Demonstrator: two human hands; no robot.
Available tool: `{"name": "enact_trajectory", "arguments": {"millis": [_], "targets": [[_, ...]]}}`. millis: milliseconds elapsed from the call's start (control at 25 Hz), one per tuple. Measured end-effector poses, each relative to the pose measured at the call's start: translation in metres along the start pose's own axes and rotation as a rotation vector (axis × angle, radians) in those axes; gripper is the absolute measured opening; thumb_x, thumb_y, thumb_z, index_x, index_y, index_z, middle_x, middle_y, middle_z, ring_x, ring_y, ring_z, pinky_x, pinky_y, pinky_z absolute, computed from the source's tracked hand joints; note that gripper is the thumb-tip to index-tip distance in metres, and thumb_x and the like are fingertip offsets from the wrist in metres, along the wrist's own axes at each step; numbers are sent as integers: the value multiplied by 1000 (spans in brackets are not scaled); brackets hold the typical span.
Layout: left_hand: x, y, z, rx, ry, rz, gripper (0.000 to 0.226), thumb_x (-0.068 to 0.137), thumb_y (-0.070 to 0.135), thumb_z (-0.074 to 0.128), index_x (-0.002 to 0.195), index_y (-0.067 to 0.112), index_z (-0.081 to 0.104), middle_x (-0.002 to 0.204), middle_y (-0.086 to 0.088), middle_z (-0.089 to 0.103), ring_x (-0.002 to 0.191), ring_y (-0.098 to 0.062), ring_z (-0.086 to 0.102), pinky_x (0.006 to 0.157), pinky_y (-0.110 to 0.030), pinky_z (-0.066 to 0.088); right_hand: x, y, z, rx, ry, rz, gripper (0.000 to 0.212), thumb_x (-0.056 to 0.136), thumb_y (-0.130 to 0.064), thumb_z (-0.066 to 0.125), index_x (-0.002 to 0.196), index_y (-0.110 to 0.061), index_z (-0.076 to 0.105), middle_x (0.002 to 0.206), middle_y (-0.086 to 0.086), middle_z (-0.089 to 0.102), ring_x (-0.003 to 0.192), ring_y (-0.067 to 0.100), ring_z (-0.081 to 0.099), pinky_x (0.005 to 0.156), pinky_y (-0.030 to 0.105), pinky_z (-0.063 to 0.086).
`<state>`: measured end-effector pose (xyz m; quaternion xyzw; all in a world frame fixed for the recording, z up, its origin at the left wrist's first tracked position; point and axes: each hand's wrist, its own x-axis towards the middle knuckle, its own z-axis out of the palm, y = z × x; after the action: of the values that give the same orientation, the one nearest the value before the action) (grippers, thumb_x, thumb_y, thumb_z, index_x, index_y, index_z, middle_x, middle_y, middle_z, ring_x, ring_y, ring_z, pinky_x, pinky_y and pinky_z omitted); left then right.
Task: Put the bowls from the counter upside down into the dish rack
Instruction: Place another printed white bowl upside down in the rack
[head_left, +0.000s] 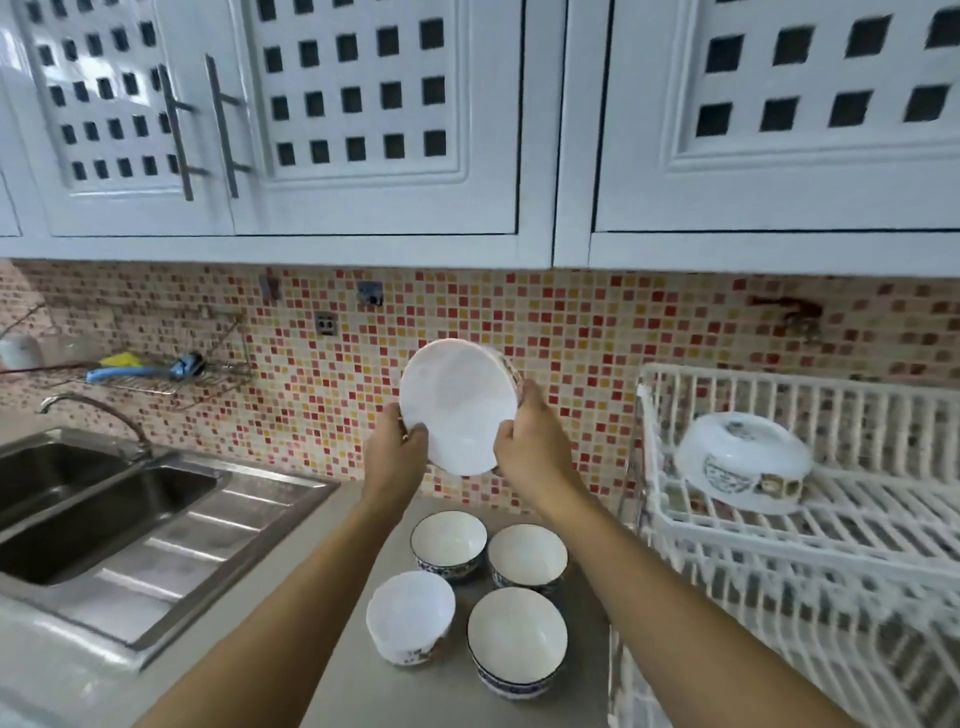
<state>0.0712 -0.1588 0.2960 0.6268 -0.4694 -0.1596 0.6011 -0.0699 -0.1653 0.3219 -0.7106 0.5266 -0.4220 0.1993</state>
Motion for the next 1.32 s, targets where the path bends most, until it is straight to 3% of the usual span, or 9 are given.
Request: {"name": "enact_trajectory", "arguments": {"millis": [160,280,440,640,800,880,1000,1160,1320], "targets": [[0,71,32,-48,-139,343,31,100,29,39,123,14,52,105,1,61,97,-24,62,79,-35,56,3,3,-95,-166,190,-182,56,94,-8,41,146,-15,20,122,16,54,90,30,62,63,33,50],[-5,118,60,-184,-262,511,39,99,32,35,134,19,46,122,2,56,114,-21,56,95,-36,49,2,17,-155,-417,271,-251,64,95,-6,38,149,-17,6,130,20,47,86,34,61,62,35,46],[-10,155,106,-110,-540,478,62,90,62,24,142,31,36,146,-7,44,128,-28,47,109,-49,37,6,50,-208,-773,276,-314,79,91,5,42,150,-13,-6,147,24,28,77,35,60,60,38,43],[-23,168,167,52,-828,528,71,84,65,41,145,35,20,148,-12,41,119,-27,55,98,-44,46,11,99,-248,-1006,195,-311,82,91,5,45,150,-14,-9,152,22,17,73,26,62,61,34,54],[-26,161,196,44,-874,501,55,85,52,54,133,37,33,136,-14,52,108,-26,61,87,-39,55,12,134,-269,-826,77,-276,80,93,-28,53,149,-32,-2,158,10,6,111,31,57,94,52,50],[-29,154,207,62,-845,538,51,81,50,58,125,41,34,131,-11,53,96,-17,65,75,-27,58,10,152,-278,-639,-34,-191,93,82,-55,59,147,-40,-7,159,-2,-6,141,28,25,111,53,28],[-29,145,217,123,-830,585,49,84,42,63,123,39,33,129,-5,47,89,-9,62,62,-14,58,12,174,-285,-330,-141,-84,105,74,-58,65,148,-39,-8,159,-7,-1,144,21,16,113,48,23],[-26,126,230,314,-884,545,80,70,64,62,137,42,26,144,-2,31,122,-31,48,90,-47,56,21,199,-275,-325,-258,-65,93,82,-46,65,150,-33,2,158,2,18,138,25,34,111,43,35],[-25,119,239,516,-910,544,80,70,63,66,136,41,27,148,-3,25,129,-30,40,103,-48,46,28,214,-268,-376,-283,-73,92,81,-40,68,150,-29,7,158,4,18,140,25,28,113,40,26]]}}
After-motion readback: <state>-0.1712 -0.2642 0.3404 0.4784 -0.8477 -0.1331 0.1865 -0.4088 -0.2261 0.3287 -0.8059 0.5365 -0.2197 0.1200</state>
